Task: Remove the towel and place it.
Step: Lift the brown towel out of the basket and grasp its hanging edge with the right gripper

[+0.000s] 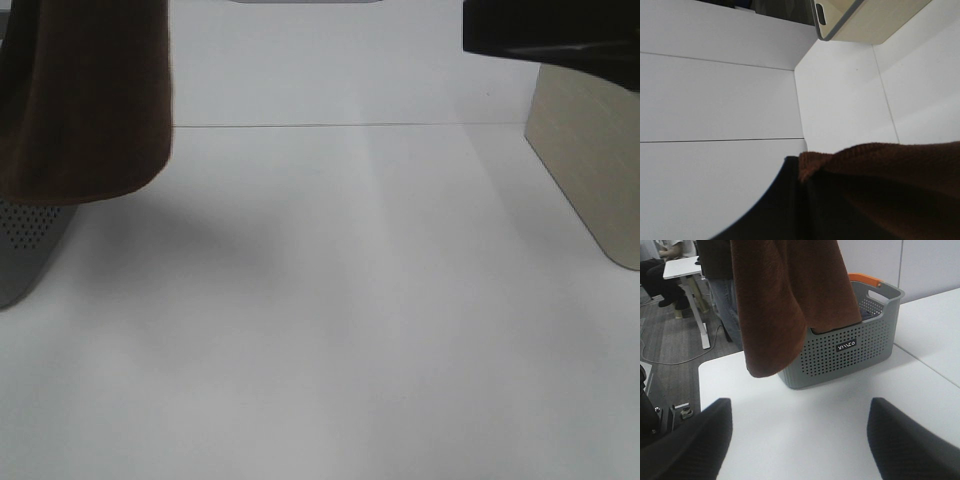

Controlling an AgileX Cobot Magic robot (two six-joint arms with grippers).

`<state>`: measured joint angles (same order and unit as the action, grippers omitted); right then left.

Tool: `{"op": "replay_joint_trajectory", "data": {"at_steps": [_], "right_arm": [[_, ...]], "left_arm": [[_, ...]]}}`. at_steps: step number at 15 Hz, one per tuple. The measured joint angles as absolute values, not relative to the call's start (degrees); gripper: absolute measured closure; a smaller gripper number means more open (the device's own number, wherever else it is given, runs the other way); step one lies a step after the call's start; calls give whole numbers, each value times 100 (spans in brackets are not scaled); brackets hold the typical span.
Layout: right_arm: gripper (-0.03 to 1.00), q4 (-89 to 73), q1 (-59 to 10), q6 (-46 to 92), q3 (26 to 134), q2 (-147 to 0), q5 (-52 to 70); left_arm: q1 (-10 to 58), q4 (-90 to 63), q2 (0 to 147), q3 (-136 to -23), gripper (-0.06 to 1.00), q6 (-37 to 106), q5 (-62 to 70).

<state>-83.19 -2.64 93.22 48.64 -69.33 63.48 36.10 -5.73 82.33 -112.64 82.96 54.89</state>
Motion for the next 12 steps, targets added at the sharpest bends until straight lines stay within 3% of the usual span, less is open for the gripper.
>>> {"op": "replay_joint_trajectory", "data": {"at_steps": [3, 5, 7, 12], "right_arm": [[22, -8319, -350, 9534, 5626, -7855, 6532], [21, -8296, -1071, 9574, 6423, -8652, 6543], [21, -8296, -1329, 9580, 6847, -9070, 6543], [21, -8262, -1490, 9597, 7007, -9523, 6887]], "left_arm": [[3787, -579, 8354, -11259, 94, 8560, 5025], [3879, -584, 8497, -11259, 94, 8709, 4750], [3890, -579, 8560, -11259, 94, 8726, 4710], [3890, -567, 8560, -11259, 94, 8726, 4641]]}}
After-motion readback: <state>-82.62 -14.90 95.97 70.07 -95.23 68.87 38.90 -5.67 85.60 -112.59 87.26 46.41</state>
